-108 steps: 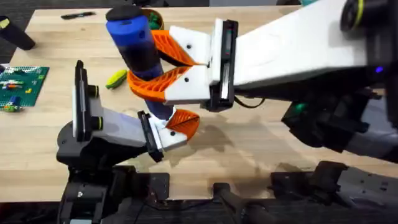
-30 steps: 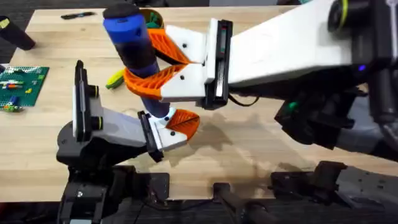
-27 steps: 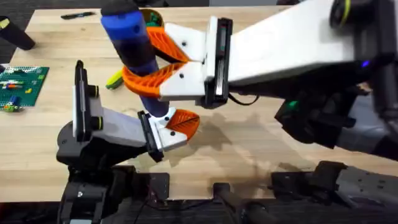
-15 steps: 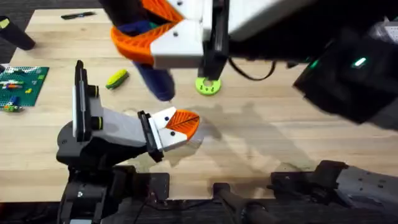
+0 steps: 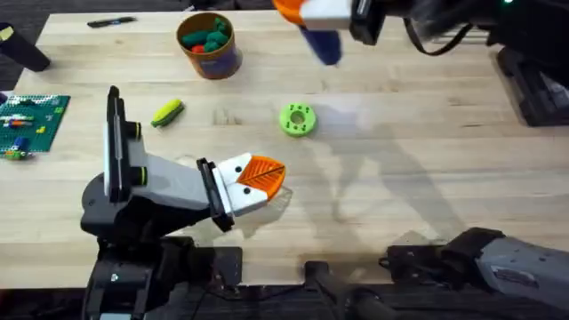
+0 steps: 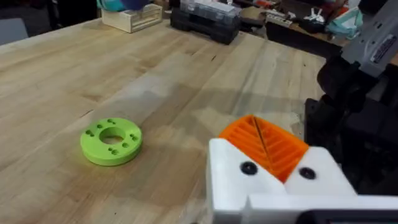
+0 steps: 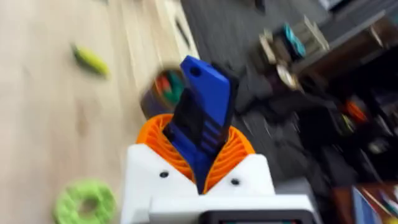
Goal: Pick up the gripper from the table and insert it into the empty holder that is missing its gripper. Then pick up a screw, insert it into the mounting hole, and use the screwdriver to tighten it. Finally, clean up the table by picking up the vegetable and placing it into the bucket.
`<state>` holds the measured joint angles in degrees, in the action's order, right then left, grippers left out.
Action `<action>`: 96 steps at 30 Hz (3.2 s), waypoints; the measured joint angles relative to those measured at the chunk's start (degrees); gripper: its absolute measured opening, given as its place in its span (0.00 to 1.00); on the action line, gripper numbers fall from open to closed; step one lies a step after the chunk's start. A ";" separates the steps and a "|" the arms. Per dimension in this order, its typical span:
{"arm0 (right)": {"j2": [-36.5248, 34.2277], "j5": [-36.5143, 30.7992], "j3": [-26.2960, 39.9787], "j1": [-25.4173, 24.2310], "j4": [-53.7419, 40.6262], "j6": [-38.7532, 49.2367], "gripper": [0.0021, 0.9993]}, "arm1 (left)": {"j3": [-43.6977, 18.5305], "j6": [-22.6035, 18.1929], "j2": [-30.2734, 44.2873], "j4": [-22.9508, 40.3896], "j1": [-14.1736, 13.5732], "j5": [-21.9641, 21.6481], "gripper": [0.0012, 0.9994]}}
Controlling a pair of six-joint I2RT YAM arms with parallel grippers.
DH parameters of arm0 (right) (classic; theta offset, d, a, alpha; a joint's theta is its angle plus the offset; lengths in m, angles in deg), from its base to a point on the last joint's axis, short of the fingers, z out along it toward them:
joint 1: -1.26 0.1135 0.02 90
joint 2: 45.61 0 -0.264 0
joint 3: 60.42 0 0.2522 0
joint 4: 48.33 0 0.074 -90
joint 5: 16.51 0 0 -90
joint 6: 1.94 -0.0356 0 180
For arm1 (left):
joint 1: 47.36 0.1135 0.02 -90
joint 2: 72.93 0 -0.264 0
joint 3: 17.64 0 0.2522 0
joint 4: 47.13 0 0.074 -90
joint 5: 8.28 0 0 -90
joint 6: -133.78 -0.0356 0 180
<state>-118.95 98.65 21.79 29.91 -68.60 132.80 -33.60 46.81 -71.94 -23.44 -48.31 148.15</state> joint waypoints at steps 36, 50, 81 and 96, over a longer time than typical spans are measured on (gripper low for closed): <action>-38.72 -18.32 0.81 -16.14 7.85 38.25 0.01 | 0.00 0.00 0.00 -0.20 0.00 -1.32 0.01; -38.85 -18.26 2.05 -16.35 8.80 35.09 0.98 | 0.00 0.00 0.00 -0.28 0.00 -1.75 0.01; 2.59 -16.68 1.99 -17.06 -31.25 -44.94 0.99 | -22.66 4.73 8.19 27.43 0.00 -26.22 0.99; 4.59 -16.71 1.99 -23.63 -33.44 -49.49 0.99 | -65.84 -19.88 56.43 62.45 0.00 -51.10 0.99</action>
<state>-114.36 81.94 23.78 6.27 -102.03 83.31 -99.44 26.92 -15.50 39.01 -48.31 97.05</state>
